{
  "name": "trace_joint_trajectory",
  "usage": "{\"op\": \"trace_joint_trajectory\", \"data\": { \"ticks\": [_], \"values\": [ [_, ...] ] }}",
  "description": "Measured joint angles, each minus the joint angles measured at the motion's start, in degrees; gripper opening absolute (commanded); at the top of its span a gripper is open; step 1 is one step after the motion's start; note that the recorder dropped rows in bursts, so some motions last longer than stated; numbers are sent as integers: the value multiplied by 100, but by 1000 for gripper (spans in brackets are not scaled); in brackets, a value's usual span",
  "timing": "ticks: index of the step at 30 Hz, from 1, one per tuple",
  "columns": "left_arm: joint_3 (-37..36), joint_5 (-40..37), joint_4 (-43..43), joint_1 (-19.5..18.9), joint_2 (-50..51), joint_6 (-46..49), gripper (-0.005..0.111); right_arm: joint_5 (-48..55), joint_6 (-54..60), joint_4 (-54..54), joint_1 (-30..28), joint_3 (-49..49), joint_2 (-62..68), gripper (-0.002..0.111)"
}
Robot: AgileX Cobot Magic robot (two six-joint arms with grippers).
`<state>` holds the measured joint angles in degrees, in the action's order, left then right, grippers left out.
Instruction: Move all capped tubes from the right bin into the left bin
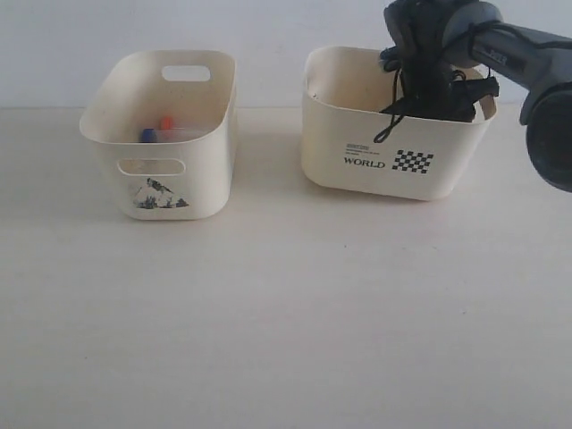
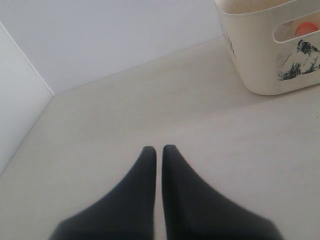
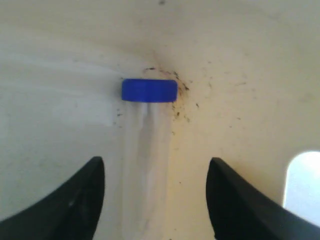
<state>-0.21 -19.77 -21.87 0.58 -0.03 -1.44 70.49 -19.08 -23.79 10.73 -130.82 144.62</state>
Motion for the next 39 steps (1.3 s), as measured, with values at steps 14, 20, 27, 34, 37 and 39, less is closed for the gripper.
{"op": "trace_joint_trajectory", "data": {
  "ticks": [14,20,27,34,37,39],
  "values": [
    [0,0,0,0,0,0,4,163,394,203,-48,-197,278,58],
    [0,0,0,0,0,0,4,159,708,701,-30,-220,236,58],
    [0,0,0,0,0,0,4,-108,725,1209,34,-230,227,40],
    [0,0,0,0,0,0,4,29,740,1188,-11,-179,193,0],
    [0,0,0,0,0,0,4,29,900,1188,-14,-139,128,0],
    [0,0,0,0,0,0,4,29,1086,1239,-14,-95,59,0]
  ]
}}
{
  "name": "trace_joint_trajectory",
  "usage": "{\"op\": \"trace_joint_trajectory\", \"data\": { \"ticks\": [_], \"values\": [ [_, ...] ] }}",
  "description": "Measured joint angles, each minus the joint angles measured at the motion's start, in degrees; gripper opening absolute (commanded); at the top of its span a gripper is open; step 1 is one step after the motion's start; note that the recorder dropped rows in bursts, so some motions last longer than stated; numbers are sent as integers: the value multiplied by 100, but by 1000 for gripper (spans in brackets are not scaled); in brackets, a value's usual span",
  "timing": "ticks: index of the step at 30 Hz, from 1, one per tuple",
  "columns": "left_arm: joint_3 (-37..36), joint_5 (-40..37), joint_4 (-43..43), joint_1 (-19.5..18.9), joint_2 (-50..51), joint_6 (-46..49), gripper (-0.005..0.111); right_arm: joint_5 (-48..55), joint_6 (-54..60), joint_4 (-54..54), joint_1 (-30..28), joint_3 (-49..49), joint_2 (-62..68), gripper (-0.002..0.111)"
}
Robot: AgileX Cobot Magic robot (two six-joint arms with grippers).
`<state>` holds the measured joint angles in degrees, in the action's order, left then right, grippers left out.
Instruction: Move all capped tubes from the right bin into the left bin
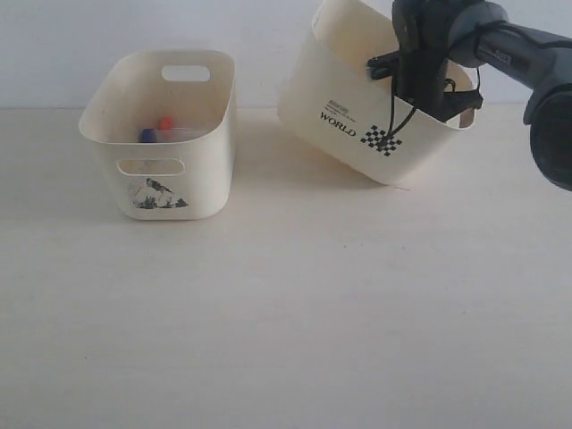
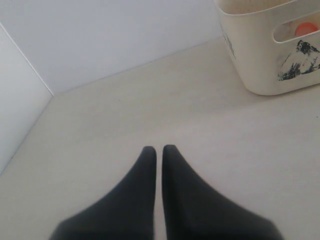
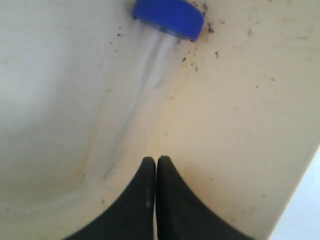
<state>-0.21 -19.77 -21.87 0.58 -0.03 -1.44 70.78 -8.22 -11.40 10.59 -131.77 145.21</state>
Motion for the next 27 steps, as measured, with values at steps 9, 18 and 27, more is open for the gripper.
{"op": "trace_joint_trajectory", "data": {
  "ticks": [9,18,27],
  "values": [
    [0,0,0,0,0,0,4,-111,312,826,150,94,-721,0],
    [0,0,0,0,0,0,4,-100,368,585,288,103,-721,27],
    [0,0,0,0,0,0,4,-91,269,-637,383,-3,-771,45]
  ]
}}
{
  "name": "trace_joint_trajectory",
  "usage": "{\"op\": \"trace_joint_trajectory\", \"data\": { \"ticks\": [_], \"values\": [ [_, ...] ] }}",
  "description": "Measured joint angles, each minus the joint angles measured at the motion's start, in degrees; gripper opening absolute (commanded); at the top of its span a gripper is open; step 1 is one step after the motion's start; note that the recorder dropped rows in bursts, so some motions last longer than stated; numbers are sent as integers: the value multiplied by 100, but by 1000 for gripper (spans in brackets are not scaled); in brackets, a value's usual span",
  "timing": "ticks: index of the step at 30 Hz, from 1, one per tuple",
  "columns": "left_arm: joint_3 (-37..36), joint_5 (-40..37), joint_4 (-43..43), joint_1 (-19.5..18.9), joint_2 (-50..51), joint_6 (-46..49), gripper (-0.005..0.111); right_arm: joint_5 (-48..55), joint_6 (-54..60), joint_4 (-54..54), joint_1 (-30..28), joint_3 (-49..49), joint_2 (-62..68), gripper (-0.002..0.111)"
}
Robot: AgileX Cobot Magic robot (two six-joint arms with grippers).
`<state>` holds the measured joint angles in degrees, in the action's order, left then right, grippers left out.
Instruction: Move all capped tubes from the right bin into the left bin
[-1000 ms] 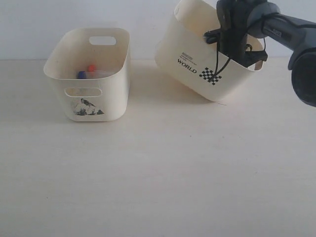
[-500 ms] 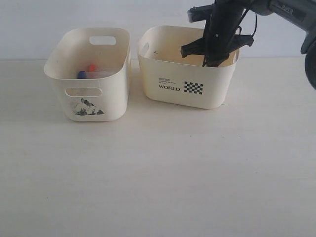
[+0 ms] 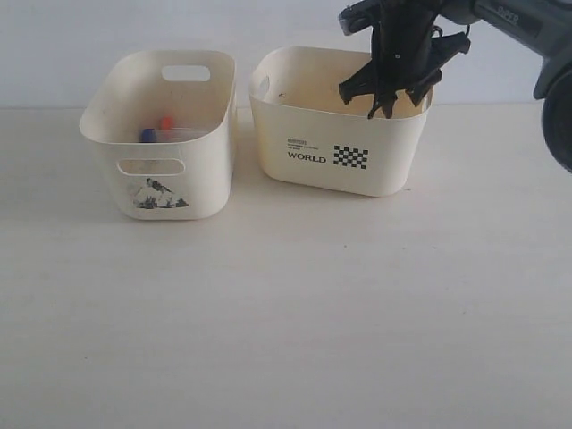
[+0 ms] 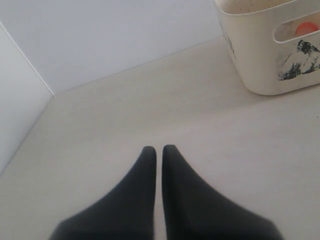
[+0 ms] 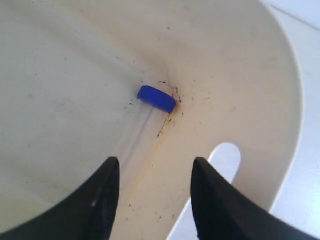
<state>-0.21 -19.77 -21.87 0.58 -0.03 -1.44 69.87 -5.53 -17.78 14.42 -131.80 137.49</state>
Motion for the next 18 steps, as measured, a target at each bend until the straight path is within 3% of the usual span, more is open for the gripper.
{"op": "trace_joint_trajectory", "data": {
  "ticks": [18],
  "values": [
    [0,0,0,0,0,0,4,-215,129,1021,291,-9,-66,45]
  ]
}}
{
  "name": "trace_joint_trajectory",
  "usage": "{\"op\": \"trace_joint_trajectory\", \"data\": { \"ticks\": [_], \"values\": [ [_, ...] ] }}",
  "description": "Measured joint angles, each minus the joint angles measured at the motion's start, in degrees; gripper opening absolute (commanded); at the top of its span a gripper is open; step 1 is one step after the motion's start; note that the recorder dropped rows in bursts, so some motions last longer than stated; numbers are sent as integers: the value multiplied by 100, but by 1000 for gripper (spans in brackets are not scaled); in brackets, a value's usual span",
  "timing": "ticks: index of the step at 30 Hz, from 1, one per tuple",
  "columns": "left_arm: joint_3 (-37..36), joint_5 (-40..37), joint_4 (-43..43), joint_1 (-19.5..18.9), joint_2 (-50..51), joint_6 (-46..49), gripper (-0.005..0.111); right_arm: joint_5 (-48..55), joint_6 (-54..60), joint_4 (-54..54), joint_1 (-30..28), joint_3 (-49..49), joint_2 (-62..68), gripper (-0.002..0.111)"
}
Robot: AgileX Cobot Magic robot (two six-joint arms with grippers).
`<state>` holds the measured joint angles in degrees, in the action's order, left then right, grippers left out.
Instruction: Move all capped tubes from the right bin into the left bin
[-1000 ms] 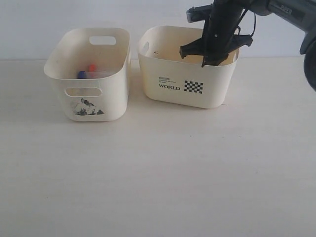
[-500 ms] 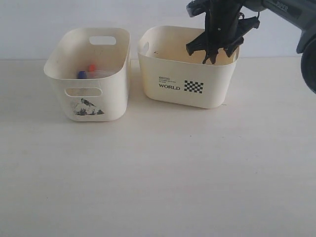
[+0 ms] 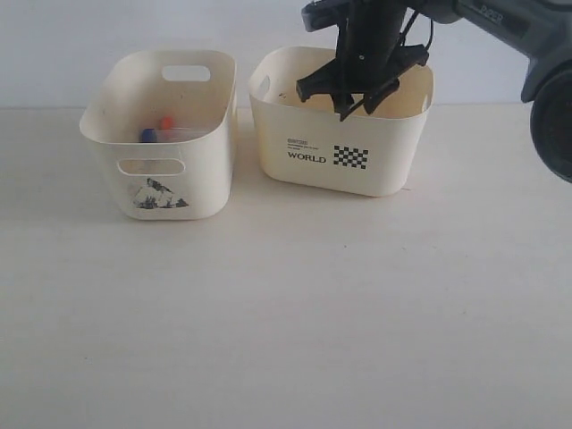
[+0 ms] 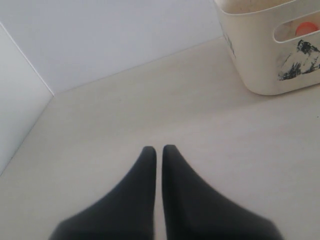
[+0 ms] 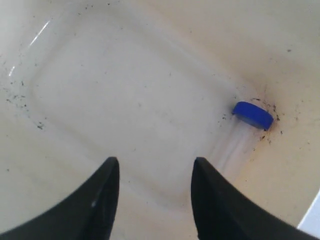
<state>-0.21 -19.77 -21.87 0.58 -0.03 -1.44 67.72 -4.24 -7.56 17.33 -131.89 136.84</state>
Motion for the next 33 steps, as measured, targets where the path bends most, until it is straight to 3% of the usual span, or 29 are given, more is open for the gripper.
{"op": "trace_joint_trajectory", "data": {
  "ticks": [20,33],
  "values": [
    [0,0,0,0,0,0,4,-351,-207,45,-11,-110,441,45],
    [0,0,0,0,0,0,4,-839,-696,650,-257,-30,316,45]
  ]
}}
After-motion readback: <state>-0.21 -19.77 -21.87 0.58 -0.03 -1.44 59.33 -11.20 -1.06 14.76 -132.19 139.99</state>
